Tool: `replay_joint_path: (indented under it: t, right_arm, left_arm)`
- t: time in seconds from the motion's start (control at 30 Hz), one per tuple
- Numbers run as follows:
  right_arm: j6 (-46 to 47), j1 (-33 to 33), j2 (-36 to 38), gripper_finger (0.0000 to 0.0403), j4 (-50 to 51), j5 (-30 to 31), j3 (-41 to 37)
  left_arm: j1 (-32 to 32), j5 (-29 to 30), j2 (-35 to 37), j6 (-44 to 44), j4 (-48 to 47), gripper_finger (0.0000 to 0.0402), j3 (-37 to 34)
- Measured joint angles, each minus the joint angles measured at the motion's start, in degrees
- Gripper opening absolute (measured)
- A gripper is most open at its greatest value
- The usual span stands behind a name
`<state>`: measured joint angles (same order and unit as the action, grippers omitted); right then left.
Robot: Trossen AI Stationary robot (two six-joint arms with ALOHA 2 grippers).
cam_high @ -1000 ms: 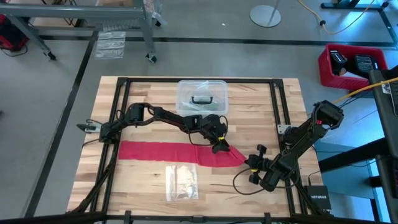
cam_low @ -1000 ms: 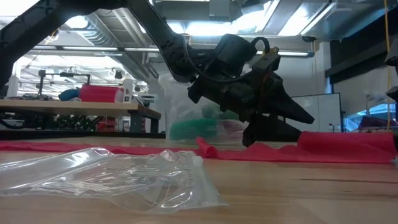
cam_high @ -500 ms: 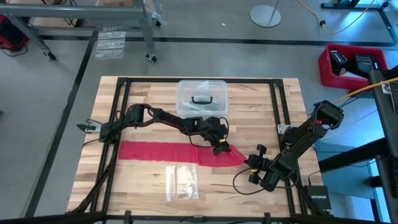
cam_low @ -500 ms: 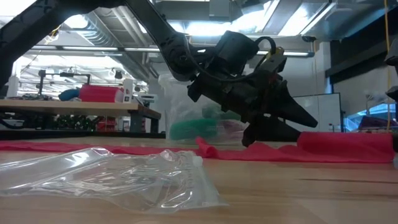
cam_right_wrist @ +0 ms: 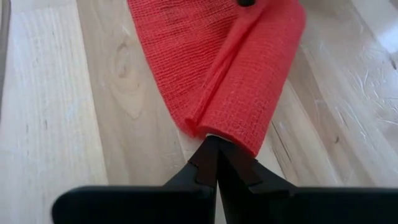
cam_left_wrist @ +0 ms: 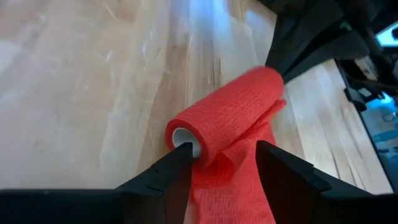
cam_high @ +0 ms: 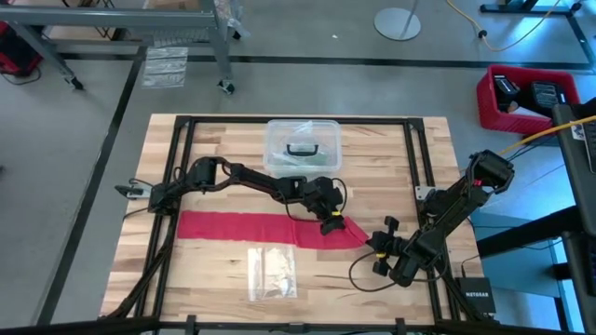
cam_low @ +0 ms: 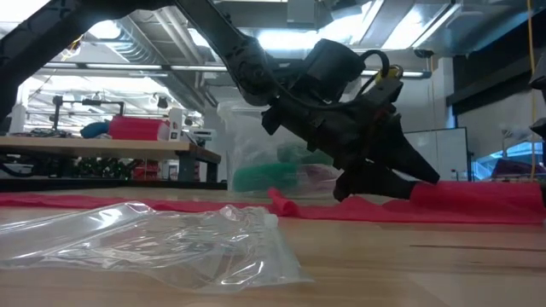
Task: Roll bandage
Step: Roll the red bandage
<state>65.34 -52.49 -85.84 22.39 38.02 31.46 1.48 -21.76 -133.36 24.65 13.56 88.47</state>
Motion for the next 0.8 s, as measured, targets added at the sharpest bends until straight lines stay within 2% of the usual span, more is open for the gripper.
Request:
replay_joint_path:
  t: [0.47,0.63,0.8]
  right_arm:
    - [-1.1,0.0,0.0,0.001,0.0,0.3,0.0]
    - [-1.5,0.0,0.0,0.001,0.0,0.4,0.0]
    - [-3.5,-0.1,0.0,0.001,0.1,0.5,0.0]
  left_arm:
    - [0.0,-0.1,0.0,-2.7,2.4,0.0169,0.1]
    - [-0.1,-7.3,0.0,-2.5,4.1,0.0169,0.1]
    - [-0.7,-9.1,0.3,-2.6,7.0,0.0169,0.1]
